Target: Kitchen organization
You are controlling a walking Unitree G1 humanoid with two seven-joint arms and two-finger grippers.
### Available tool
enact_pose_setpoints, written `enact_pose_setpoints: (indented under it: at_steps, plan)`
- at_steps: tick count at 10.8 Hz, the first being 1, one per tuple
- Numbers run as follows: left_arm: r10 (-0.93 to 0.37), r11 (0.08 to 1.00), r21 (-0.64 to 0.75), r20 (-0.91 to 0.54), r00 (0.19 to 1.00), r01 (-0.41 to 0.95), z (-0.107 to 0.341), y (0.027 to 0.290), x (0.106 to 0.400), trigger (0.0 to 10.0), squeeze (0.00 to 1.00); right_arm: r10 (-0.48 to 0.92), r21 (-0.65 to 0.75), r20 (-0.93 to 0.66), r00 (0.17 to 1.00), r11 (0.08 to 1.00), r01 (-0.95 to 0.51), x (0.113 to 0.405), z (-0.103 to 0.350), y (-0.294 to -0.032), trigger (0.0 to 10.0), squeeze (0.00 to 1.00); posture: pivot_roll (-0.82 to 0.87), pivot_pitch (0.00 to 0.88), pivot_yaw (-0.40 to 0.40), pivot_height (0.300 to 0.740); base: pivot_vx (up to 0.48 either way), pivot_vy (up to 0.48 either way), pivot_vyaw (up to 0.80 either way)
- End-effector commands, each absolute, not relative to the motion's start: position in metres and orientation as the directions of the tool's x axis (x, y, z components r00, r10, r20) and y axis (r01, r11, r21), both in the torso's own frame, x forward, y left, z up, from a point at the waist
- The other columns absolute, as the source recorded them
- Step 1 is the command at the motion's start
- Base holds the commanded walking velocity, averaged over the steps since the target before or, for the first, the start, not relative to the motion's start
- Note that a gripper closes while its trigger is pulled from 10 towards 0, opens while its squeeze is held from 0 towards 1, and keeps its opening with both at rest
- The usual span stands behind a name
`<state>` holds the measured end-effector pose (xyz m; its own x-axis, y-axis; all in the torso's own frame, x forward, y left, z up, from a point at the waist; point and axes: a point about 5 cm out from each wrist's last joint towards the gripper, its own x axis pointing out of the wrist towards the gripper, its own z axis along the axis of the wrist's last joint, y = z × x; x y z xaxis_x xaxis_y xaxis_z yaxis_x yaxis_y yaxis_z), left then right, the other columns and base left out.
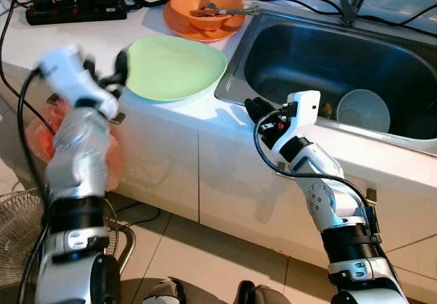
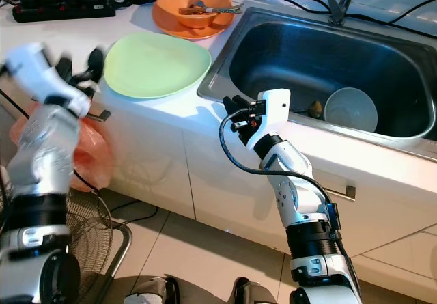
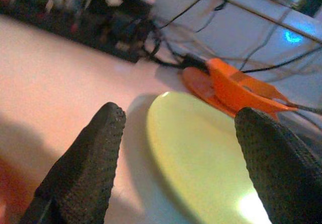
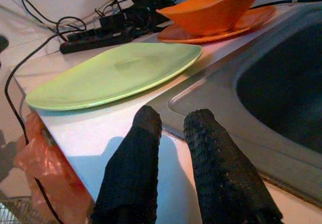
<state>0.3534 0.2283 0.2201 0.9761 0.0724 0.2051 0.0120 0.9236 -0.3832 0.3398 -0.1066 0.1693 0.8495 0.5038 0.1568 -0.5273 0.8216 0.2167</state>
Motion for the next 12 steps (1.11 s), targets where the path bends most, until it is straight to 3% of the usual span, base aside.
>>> enact_pose_setpoints:
  at_steps: [1,6,12]
  plan:
    - [0.079,0.891,-0.454,0.197,0.977,0.019,0.221,0.23,0.351,10.0,0.0,0.498,0.209,0.149,0.854,0.829,-0.519,0.339,0.17,-0.109,10.0,0.0,0.06,0.141,-0.045,0.74,0.0,0.0,0.0]
    - [-0.017,0.811,-0.583,0.065,0.998,0.052,0.215,0.223,0.352,10.0,0.0,0.495,0.2,0.146,0.857,0.833,-0.515,0.34,0.171,-0.109,10.0,0.0,0.06,0.153,-0.04,0.74,0.0,0.0,0.0]
    - [-0.042,0.766,-0.641,0.028,0.999,0.05,0.237,0.219,0.353,10.0,0.0,0.488,0.199,0.149,0.86,0.837,-0.51,0.339,0.172,-0.109,10.0,0.0,0.06,0.158,-0.038,0.74,0.0,0.0,0.0]
